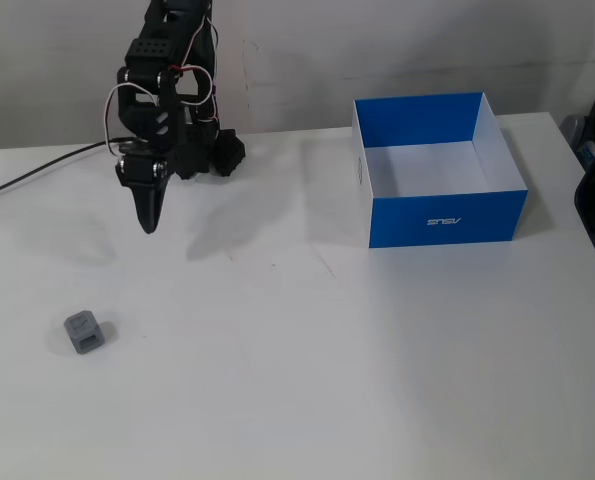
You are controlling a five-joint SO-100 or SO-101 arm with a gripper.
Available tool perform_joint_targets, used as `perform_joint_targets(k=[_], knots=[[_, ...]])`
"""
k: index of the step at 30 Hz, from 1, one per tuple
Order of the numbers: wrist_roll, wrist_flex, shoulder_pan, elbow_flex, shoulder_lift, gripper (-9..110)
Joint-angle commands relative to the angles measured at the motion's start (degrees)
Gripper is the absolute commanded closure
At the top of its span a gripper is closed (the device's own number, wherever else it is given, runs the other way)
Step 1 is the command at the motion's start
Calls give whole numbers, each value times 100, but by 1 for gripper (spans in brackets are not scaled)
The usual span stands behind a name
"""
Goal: Grasp the gray block and put it in the box.
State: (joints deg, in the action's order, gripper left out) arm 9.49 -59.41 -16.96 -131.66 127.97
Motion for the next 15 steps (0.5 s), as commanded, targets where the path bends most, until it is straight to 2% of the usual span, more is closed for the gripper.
perform_joint_targets(k=[1,7,15], knots=[[554,123,-88,466,-149,101],[747,114,-220,1187,-1072,95],[1081,-211,-299,2294,-2303,79]])
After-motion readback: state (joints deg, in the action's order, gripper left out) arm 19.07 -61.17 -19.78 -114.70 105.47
